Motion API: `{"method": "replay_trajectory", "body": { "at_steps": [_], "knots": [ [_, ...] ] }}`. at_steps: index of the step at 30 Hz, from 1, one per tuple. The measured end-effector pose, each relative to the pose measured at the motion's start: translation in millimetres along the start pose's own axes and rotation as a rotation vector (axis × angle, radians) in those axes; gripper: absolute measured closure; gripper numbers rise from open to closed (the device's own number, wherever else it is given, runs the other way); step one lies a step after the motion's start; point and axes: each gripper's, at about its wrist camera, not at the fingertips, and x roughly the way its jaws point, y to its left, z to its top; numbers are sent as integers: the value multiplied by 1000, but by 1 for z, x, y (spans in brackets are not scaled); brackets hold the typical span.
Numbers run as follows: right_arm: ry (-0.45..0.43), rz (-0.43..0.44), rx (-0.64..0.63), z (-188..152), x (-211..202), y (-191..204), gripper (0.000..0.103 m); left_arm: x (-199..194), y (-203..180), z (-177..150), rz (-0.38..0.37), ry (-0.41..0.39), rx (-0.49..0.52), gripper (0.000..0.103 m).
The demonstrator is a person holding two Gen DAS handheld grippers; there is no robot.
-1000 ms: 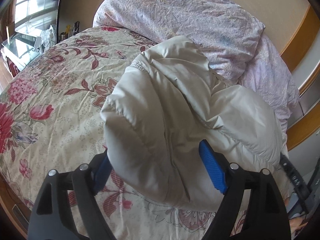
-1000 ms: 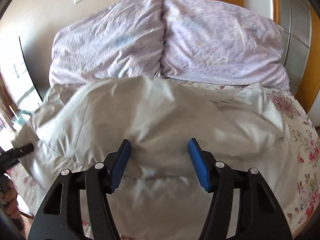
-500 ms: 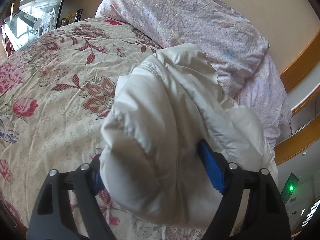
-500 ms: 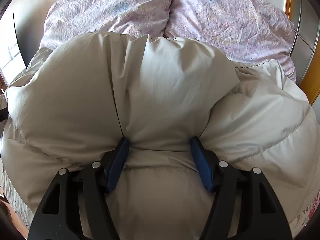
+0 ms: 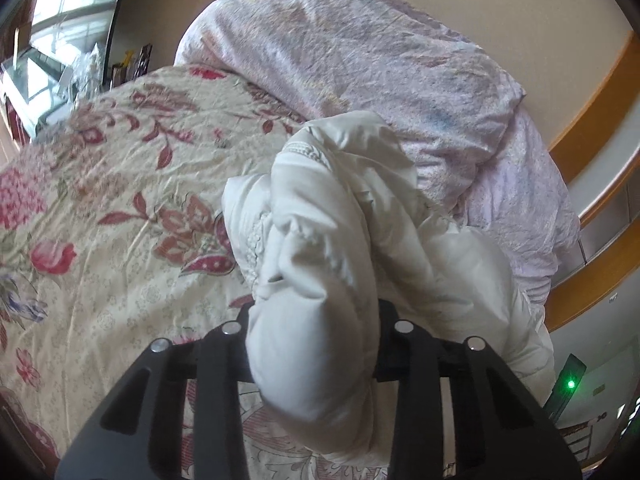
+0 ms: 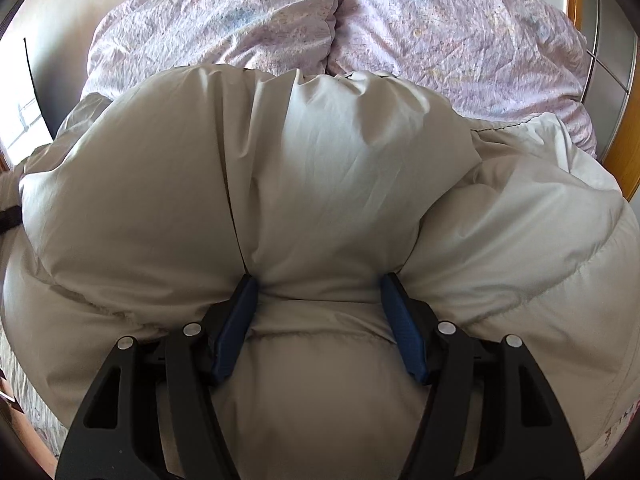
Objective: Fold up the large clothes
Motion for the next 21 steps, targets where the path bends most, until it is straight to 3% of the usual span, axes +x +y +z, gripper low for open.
{"method": "replay_trajectory", "body": {
  "at_steps": [10,21],
  "knots": [
    [-11,4,22,-2,-3,-1,37,-44,-77,9,-86,-115,177,73],
    [-26,14,14,-2,-5,-5,37,-60,-161,-6,-223,-130,272,73]
  ]
}}
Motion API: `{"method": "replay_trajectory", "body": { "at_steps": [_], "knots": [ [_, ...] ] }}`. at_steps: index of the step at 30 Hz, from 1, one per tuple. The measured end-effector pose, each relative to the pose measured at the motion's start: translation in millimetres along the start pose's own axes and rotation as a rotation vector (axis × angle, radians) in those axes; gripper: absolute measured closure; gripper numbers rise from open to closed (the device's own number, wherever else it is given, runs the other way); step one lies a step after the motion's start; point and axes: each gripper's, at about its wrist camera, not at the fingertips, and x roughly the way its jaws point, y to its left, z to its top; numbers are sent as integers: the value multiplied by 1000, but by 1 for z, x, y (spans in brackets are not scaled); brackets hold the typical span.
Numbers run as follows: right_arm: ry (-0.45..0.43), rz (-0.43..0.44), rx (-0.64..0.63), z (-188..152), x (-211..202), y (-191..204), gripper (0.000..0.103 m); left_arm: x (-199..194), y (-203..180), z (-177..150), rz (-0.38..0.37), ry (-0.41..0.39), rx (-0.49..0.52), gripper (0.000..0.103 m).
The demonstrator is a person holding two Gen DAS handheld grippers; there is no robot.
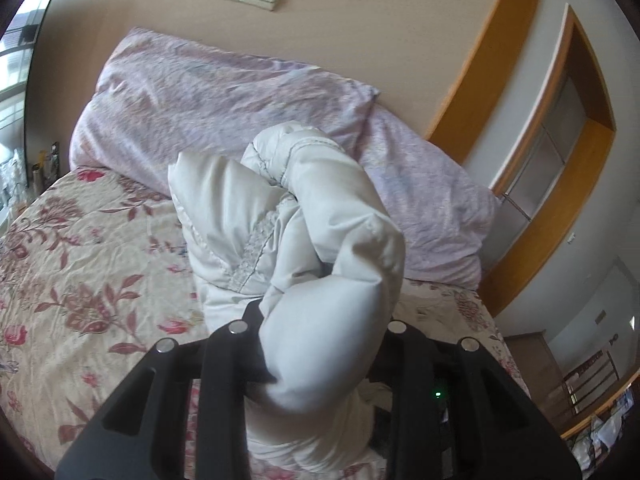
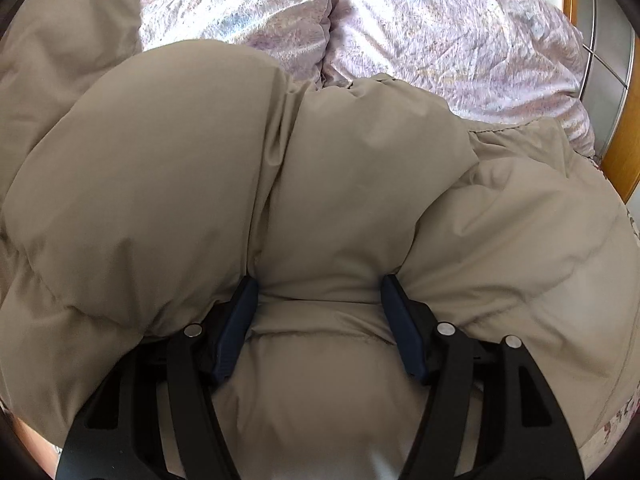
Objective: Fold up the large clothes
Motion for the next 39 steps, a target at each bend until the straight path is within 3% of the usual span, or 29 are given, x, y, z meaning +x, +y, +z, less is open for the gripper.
{"method": "replay_trajectory", "body": {
  "at_steps": [7,19,34,39],
  "knots": [
    [-12,-8,-3,-5,-11,-12,38,10,-50,-3,-71,19,59,73],
    [-115,-16,-12,-35,-64,-57,37,35,-119,-16,-162,73,139,73],
    [-134,-32,61,-63,-75,-93,37,78,-179,-41,-245,185,216,73],
    [-141,-36,85,-72,-78,-102,37,98,-197,-54,-311,271,237,73]
  ]
}}
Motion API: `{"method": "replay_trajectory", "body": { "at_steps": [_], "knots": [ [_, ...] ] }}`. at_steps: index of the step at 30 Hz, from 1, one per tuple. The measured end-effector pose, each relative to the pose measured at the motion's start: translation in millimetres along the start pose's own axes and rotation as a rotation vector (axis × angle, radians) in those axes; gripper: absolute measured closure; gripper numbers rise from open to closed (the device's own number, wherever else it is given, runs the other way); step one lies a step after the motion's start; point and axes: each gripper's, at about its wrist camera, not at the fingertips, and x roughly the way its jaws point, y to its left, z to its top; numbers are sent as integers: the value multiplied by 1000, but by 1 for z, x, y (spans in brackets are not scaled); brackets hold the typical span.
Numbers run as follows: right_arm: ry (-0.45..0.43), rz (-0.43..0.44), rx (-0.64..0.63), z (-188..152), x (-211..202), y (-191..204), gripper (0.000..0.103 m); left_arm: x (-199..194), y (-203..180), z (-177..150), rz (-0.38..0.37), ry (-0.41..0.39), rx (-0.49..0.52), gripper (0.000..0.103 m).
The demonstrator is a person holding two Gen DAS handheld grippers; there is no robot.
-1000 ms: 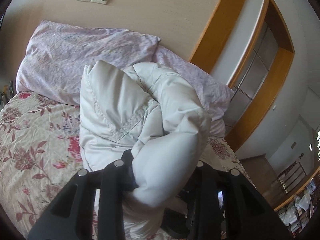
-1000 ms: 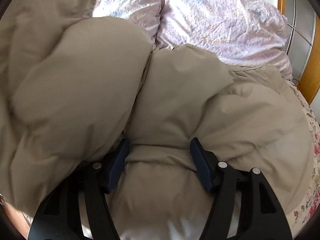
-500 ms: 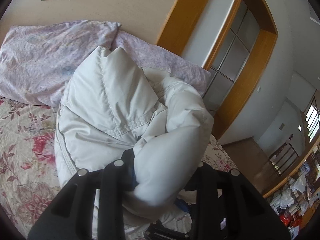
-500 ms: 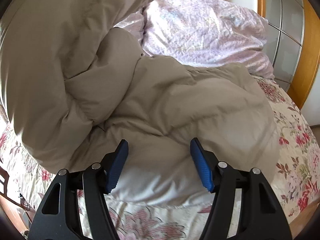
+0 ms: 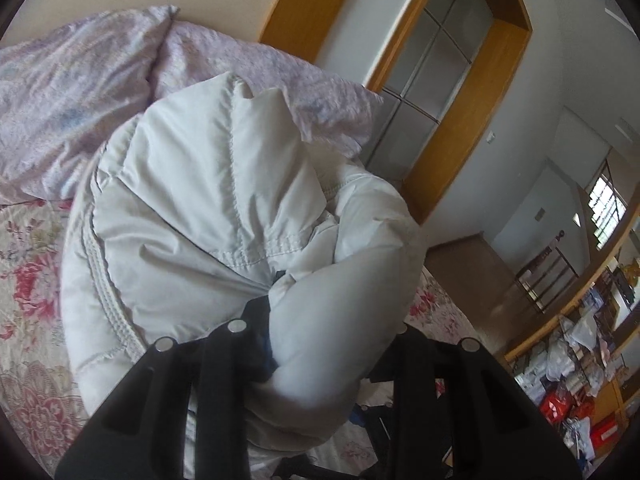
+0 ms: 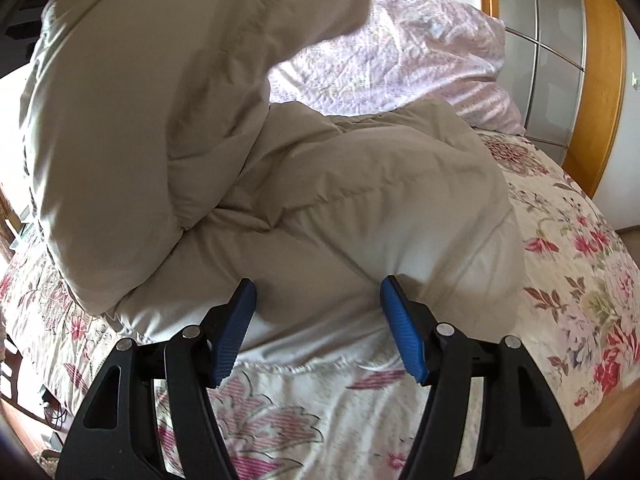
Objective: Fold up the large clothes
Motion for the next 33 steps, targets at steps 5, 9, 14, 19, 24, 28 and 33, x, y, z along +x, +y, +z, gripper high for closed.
{"method": "replay_trajectory", "body": {
  "at_steps": [5,9,14,19,24,28,33],
  "knots": [
    [2,6,20,-5,-2,-6,37,28,-11,-7,-79,113,19,72],
    [0,11,28,-8,-1,-7,37,33,-10,-5,-104,145,12,68],
    [0,16,37,-9,0,-8,37,24,-11,0,-178,150,-5,36],
    [0,14,40,-9,1,-8,37,16,-21,-1,-190,138,8,28],
    [1,10,40,-9,2,-9,37,2,-20,-1,-226,132,-13,22],
    [2,10,42,-10,2,-8,37,-20,-19,2,-224,100,-10,21],
    [1,9,42,-10,2,-10,37,-51,1,3,-121,43,-5,21]
  ]
}}
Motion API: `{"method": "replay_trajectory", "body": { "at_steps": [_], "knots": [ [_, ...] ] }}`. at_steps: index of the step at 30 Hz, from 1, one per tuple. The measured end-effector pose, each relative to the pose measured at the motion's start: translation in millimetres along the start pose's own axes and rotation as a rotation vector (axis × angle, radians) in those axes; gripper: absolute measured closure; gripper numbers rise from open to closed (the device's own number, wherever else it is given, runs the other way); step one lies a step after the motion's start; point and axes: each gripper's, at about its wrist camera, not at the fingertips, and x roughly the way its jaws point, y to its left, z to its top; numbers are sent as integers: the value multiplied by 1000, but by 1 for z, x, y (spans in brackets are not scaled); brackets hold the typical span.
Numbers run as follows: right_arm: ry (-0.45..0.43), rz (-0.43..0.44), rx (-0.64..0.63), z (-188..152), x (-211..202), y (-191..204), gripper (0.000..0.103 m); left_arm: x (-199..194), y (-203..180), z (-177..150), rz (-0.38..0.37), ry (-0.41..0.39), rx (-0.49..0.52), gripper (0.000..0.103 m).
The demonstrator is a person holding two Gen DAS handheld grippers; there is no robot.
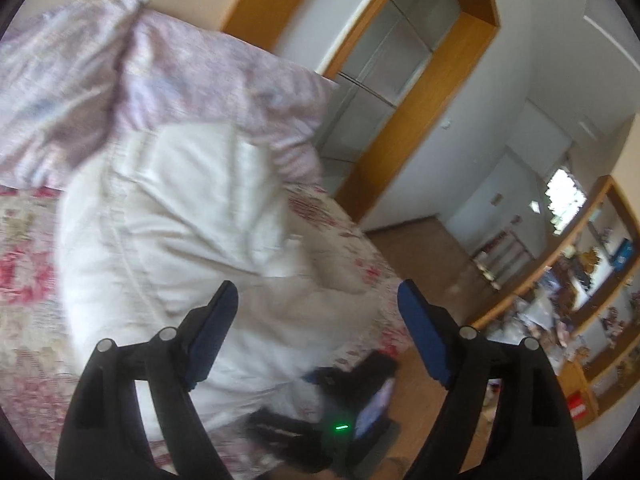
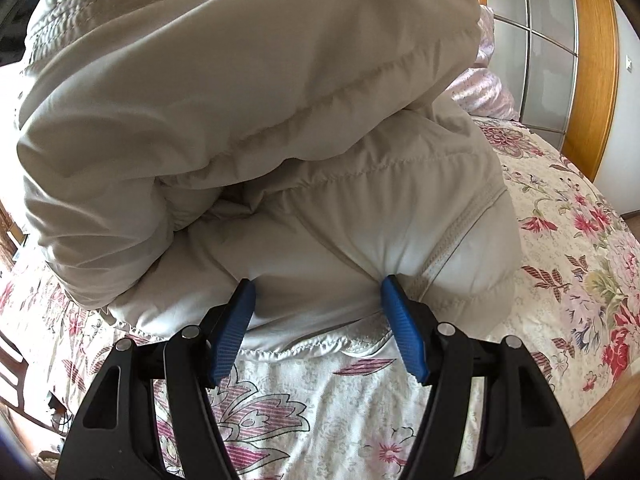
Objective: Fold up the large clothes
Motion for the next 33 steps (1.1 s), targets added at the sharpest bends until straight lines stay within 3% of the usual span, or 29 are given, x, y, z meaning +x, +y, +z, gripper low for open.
{"method": "replay_trajectory", "body": {
  "at_steps": [10,16,33],
  "knots": [
    [-4,-2,0,0,0,-1,35,-17,54,-12,349,-58,45,22],
    [-5,-2,0,-1,0,-1,35,15,60,-22,336,28,46,28],
    [-41,-38,29,-7,-16,-13,36,46,33,-36,344,49,134,31]
  ]
}}
